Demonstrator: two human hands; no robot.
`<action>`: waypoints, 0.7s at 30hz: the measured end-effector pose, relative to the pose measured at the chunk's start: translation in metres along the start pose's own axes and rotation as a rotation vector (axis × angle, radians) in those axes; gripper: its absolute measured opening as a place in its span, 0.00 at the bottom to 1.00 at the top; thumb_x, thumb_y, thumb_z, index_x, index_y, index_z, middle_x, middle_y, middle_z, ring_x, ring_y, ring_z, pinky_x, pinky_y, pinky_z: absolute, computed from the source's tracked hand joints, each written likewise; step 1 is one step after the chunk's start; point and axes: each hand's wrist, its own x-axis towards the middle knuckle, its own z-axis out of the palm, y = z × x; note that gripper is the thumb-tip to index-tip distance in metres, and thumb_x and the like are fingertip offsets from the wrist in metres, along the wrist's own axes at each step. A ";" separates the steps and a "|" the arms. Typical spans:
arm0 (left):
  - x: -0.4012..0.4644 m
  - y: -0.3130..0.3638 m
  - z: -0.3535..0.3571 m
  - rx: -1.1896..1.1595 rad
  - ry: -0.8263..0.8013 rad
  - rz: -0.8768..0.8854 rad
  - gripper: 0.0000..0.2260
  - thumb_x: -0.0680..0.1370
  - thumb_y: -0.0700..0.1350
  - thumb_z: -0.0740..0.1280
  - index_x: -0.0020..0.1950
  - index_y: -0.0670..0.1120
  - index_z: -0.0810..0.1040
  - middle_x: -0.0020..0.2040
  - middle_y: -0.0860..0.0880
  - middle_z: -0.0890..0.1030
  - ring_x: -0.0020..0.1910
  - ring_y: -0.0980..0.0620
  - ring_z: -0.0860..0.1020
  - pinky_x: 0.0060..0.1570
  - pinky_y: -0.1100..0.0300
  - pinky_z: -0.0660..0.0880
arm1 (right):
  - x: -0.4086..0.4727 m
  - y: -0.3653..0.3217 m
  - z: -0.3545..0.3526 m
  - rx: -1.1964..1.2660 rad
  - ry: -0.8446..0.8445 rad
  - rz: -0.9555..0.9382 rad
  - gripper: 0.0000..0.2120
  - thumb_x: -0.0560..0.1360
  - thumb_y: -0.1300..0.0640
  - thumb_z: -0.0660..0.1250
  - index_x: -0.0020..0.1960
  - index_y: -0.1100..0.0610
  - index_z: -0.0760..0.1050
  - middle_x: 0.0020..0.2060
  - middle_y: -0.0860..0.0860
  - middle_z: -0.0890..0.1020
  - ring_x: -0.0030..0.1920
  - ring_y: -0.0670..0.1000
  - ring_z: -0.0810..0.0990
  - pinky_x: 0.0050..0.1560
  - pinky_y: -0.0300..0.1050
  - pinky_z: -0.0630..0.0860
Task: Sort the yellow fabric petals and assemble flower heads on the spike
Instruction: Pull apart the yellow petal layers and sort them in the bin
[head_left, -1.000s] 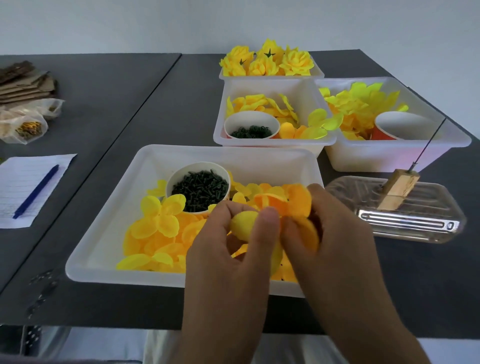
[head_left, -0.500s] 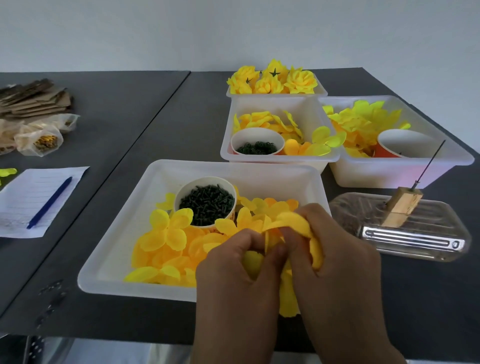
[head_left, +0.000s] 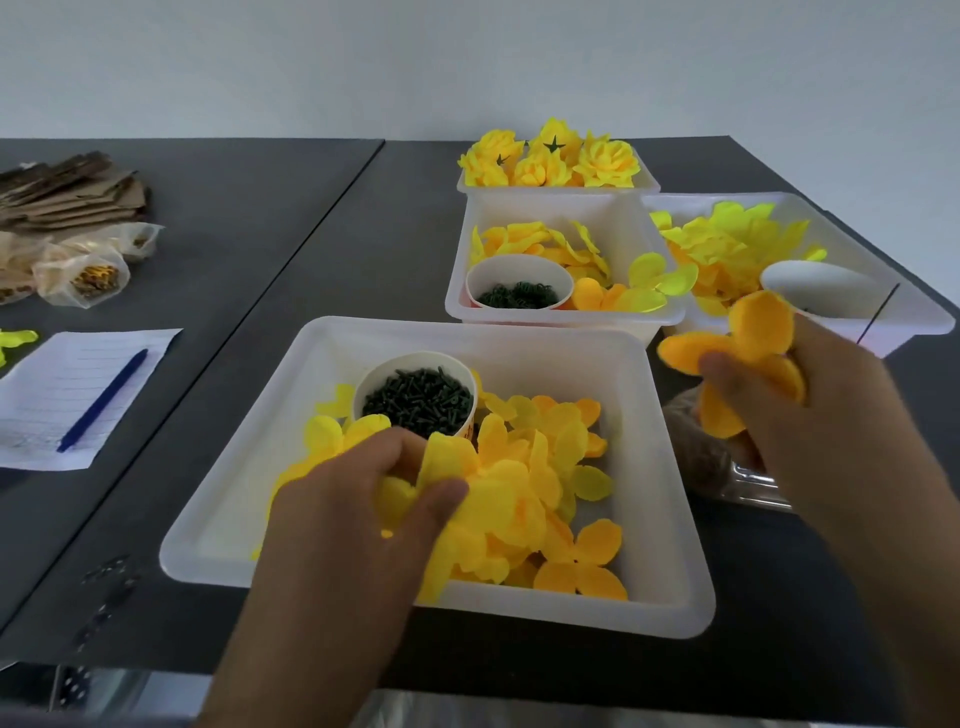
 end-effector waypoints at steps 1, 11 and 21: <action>0.008 -0.005 -0.002 0.065 -0.019 -0.003 0.08 0.71 0.62 0.67 0.41 0.58 0.77 0.38 0.64 0.79 0.46 0.72 0.73 0.31 0.70 0.68 | 0.001 -0.001 0.003 0.011 -0.064 0.009 0.09 0.75 0.49 0.64 0.39 0.51 0.70 0.26 0.49 0.76 0.26 0.46 0.77 0.22 0.34 0.69; 0.024 -0.021 -0.008 0.204 0.097 0.047 0.15 0.72 0.67 0.63 0.54 0.62 0.75 0.55 0.56 0.69 0.58 0.56 0.60 0.50 0.53 0.64 | 0.024 0.007 0.027 0.053 -0.522 -0.011 0.03 0.72 0.51 0.70 0.44 0.48 0.76 0.31 0.49 0.82 0.28 0.45 0.80 0.27 0.32 0.73; 0.058 -0.104 -0.084 0.339 -0.315 -0.427 0.34 0.60 0.72 0.62 0.62 0.57 0.70 0.54 0.52 0.81 0.48 0.50 0.81 0.52 0.44 0.79 | 0.028 0.006 0.018 -0.338 -0.776 -0.280 0.18 0.72 0.38 0.65 0.58 0.29 0.61 0.52 0.33 0.71 0.50 0.34 0.73 0.42 0.32 0.72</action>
